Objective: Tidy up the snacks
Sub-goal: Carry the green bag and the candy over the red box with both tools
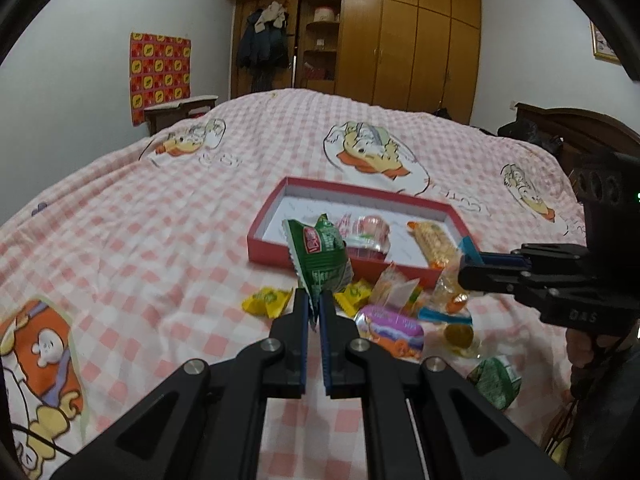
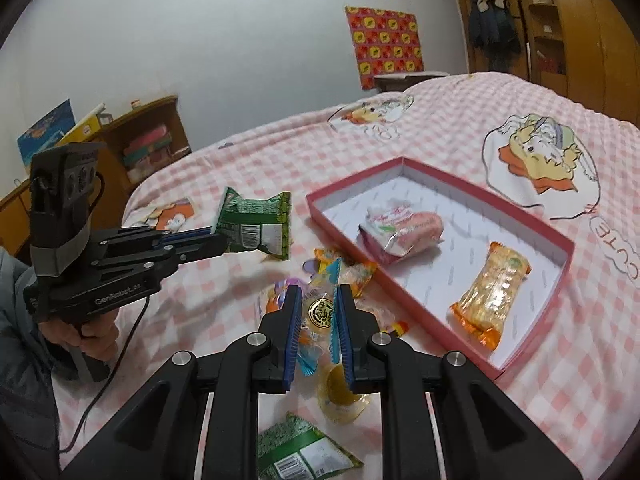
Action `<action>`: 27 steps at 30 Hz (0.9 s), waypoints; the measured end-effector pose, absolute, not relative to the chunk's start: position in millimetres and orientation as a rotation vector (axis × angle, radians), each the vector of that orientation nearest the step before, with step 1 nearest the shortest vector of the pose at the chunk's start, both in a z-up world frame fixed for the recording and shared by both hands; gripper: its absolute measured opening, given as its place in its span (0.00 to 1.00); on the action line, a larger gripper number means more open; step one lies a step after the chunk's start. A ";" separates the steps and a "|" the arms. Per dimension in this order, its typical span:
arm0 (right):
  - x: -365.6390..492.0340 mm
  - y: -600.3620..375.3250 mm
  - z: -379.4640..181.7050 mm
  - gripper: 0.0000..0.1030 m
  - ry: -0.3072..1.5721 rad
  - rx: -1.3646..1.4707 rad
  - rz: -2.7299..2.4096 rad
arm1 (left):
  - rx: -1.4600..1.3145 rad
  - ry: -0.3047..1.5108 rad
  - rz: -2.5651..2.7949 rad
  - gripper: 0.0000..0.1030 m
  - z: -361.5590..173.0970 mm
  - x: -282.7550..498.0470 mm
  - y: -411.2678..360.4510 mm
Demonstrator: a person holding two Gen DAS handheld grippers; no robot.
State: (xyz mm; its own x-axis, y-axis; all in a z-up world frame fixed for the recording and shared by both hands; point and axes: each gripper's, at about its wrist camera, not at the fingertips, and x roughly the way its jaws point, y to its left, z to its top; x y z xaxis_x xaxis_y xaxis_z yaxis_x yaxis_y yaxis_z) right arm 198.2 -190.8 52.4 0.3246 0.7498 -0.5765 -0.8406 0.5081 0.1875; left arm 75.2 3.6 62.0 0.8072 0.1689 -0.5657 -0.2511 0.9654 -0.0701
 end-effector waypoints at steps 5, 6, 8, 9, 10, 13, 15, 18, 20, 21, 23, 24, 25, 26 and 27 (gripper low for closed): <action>212.7 -192.1 58.7 0.18 0.661 -0.105 0.945 | -0.094 0.584 0.209 0.05 70.2 86.2 7.0; 213.7 -191.2 59.5 0.18 0.653 -0.102 0.941 | -0.102 0.583 0.199 0.05 71.6 89.4 9.6; 218.9 -189.4 61.5 0.18 0.644 -0.079 0.915 | -0.088 0.600 0.149 0.05 72.7 100.8 11.6; 222.1 -189.1 62.2 0.18 0.641 -0.070 0.891 | -0.094 0.590 0.133 0.04 73.8 105.2 13.3; 224.3 -189.0 63.3 0.18 0.628 -0.063 0.861 | -0.089 0.587 0.120 0.03 74.5 110.2 13.8; 232.0 -192.7 64.4 0.18 0.574 -0.006 0.798 | -0.080 0.550 0.087 0.02 79.7 120.6 14.4; 237.7 -194.9 64.7 0.18 0.567 0.027 0.755 | -0.072 0.527 0.085 0.00 83.9 123.3 16.3; 245.7 -200.2 61.9 0.18 0.575 0.053 0.693 | -0.082 0.525 0.070 0.00 88.1 124.6 21.7; 252.8 -205.8 59.2 0.18 0.597 0.081 0.653 | -0.077 0.520 0.066 0.00 88.4 120.7 23.2; 254.8 -208.4 59.0 0.18 0.600 0.089 0.643 | -0.071 0.521 0.070 0.00 86.4 117.5 23.9; 259.3 -213.3 57.0 0.18 0.613 0.114 0.629 | -0.063 0.556 0.050 0.04 79.0 117.5 22.5; 259.1 -215.9 56.1 0.18 0.611 0.122 0.627 | -0.054 0.589 0.011 0.12 71.8 118.5 19.1; 259.2 -217.5 56.0 0.18 0.607 0.128 0.623 | -0.038 0.615 -0.021 0.20 66.1 119.9 13.9; 258.8 -219.1 56.3 0.18 0.606 0.133 0.619 | 0.007 0.650 -0.060 0.37 56.5 121.8 4.0; 258.0 -220.4 56.5 0.18 0.604 0.137 0.617 | 0.057 0.671 -0.077 0.46 48.2 123.4 -6.0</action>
